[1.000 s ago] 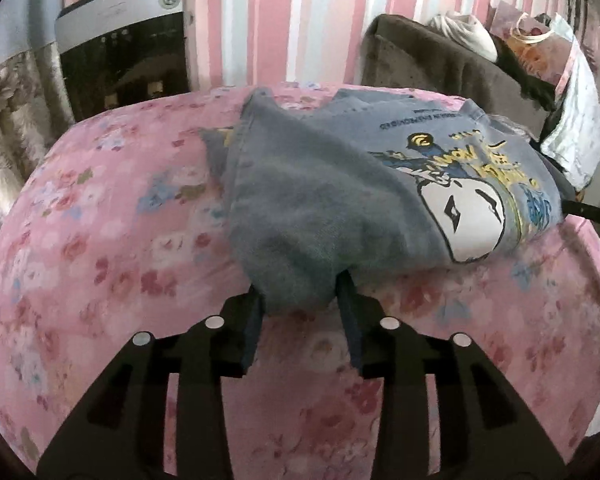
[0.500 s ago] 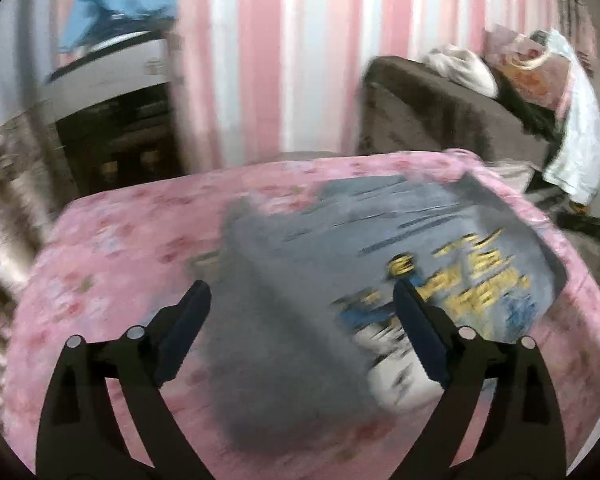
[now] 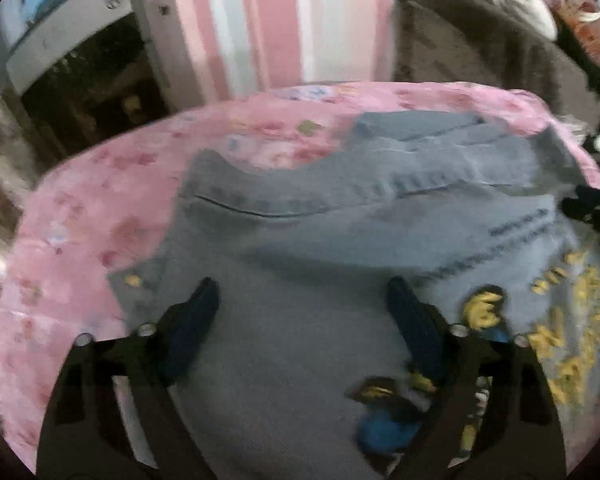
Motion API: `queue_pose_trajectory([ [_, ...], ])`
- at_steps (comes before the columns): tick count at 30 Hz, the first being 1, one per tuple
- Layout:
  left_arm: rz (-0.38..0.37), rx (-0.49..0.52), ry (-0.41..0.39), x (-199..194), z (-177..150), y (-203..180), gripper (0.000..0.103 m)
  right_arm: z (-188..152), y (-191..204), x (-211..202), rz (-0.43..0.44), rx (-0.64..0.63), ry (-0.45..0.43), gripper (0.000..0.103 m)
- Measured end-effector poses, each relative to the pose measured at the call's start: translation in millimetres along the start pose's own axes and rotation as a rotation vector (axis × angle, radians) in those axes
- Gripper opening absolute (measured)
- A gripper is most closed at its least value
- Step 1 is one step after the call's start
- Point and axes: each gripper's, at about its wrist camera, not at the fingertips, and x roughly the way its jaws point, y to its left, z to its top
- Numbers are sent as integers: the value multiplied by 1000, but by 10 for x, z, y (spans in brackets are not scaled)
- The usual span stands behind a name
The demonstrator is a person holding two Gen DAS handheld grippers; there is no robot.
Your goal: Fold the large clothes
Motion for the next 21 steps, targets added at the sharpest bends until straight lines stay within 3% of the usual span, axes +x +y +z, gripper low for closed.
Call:
queue_pose_trajectory([
  [2,-7,-41,15,28,18,97,78,0,-56,-120,12,26,-30,57],
  [5,-52,-56,-46,-117,-25,175,76,-88,-175,-392,31,48,-76,63],
  [6,-70,-61,-80,-208,-57,184,79,-156,-246,-516,37,54,-96,74],
  [7,-73,-61,-104,-285,-78,175,84,-211,-305,-610,35,58,-111,77],
  [11,-95,-125,-200,-673,-168,117,94,-464,-564,-809,65,101,-124,78],
  [14,-122,-160,-243,-888,-228,-91,97,-624,-644,-749,79,115,-102,78],
  [17,-101,-123,-263,-954,-283,-385,99,-736,-642,-629,93,131,-76,78],
  [21,-102,-87,-217,-818,-364,-685,100,-876,-626,-494,138,196,-62,78],
])
